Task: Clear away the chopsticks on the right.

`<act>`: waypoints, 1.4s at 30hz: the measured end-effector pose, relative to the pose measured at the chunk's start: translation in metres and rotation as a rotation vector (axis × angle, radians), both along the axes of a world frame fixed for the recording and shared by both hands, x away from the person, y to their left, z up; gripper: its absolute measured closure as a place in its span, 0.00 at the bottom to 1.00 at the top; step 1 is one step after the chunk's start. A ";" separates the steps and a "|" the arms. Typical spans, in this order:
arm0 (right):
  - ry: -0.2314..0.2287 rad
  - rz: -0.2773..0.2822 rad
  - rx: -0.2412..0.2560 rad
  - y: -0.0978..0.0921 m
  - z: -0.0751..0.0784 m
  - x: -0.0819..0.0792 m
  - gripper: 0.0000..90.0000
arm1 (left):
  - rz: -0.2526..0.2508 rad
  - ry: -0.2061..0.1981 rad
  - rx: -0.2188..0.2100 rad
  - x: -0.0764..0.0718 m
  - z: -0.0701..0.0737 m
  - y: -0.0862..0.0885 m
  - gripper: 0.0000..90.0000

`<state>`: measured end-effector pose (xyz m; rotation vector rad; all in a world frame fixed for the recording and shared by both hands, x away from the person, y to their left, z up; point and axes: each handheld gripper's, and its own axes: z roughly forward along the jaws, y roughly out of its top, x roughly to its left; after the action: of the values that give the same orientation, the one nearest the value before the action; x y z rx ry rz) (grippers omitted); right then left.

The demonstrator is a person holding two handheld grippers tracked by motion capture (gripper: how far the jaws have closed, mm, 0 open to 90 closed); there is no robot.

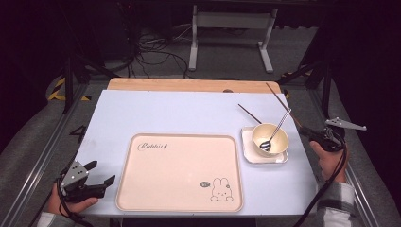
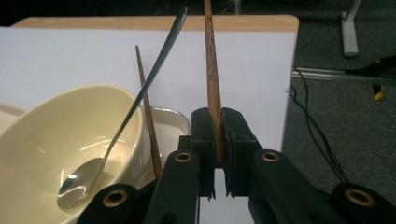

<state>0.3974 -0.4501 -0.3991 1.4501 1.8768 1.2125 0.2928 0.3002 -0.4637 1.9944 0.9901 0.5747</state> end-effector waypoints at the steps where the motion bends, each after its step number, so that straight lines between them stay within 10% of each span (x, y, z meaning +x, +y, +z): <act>1: -0.012 -0.005 0.009 -0.001 0.001 -0.001 0.94 | 0.000 0.000 0.000 0.000 0.000 0.000 0.17; 17: -0.177 0.015 0.041 0.005 0.040 -0.033 0.94 | 0.000 -0.004 0.005 0.001 0.001 -0.001 0.17; 42: -0.190 0.415 -0.025 0.121 0.047 -0.068 0.94 | -0.009 -0.019 0.024 0.000 0.001 0.000 0.17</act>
<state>0.3295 -0.3296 -0.3522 0.9168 2.1090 1.4470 0.2926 0.3006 -0.4632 2.0101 0.9663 0.6024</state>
